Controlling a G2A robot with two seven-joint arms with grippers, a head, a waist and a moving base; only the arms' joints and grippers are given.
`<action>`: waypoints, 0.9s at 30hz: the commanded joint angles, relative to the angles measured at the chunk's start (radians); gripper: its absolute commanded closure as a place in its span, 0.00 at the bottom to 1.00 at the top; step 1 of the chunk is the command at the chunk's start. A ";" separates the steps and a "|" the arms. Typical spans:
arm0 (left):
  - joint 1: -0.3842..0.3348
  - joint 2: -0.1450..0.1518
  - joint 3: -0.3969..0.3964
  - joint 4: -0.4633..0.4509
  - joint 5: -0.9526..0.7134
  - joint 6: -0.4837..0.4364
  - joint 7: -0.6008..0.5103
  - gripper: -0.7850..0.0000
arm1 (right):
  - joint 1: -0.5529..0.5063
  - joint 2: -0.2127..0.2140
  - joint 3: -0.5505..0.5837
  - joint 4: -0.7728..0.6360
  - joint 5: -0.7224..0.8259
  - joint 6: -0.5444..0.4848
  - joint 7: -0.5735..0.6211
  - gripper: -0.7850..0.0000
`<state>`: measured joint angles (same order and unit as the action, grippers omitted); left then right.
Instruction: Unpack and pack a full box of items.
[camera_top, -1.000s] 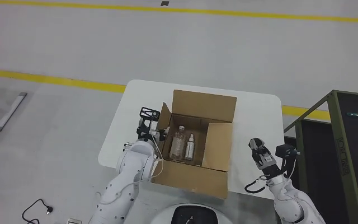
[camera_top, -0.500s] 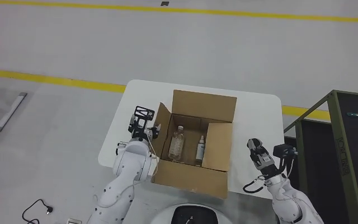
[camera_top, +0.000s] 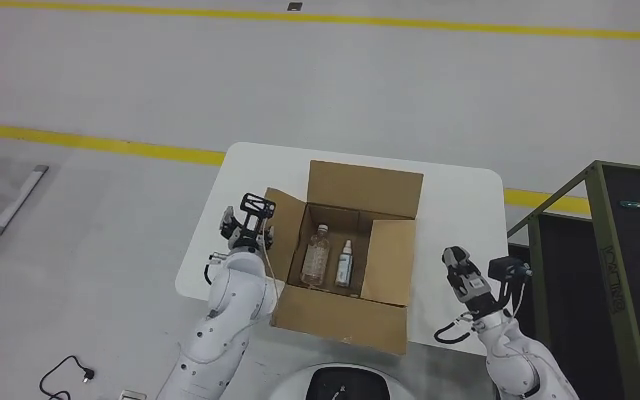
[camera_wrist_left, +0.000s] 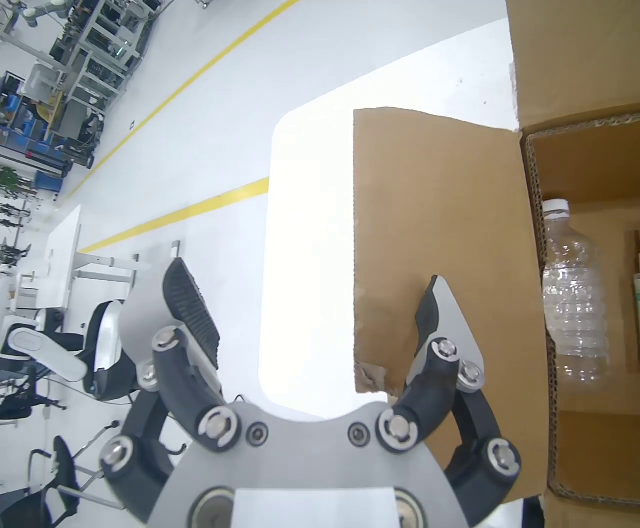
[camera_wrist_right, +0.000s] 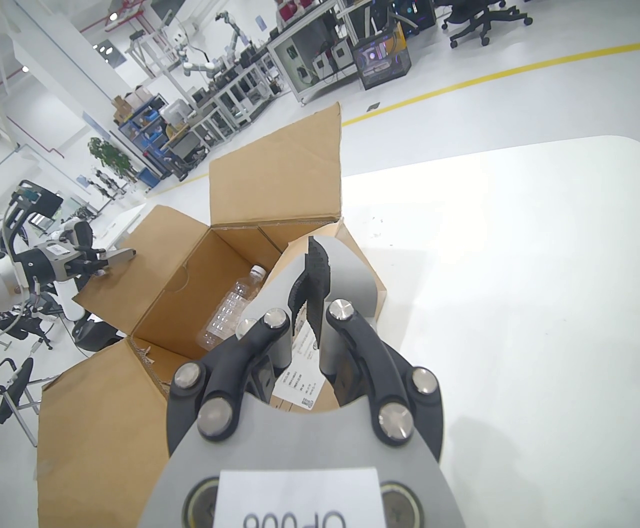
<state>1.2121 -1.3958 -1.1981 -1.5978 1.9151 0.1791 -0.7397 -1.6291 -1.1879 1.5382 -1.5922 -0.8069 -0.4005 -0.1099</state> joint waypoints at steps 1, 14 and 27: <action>-0.008 -0.003 0.005 0.030 0.001 0.006 0.002 0.00 | 0.001 0.000 0.000 0.000 -0.001 -0.001 0.000 1.00; -0.043 -0.021 0.024 0.157 0.004 0.017 0.011 0.00 | 0.012 -0.002 -0.002 0.016 -0.008 0.000 0.003 1.00; -0.055 -0.033 0.023 0.227 -0.005 0.008 0.026 0.00 | 0.023 -0.005 -0.013 0.035 -0.014 0.007 0.010 1.00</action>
<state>1.1561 -1.4282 -1.1734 -1.3715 1.9123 0.1863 -0.7144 -1.6064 -1.1927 1.5256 -1.5577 -0.8199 -0.3942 -0.1011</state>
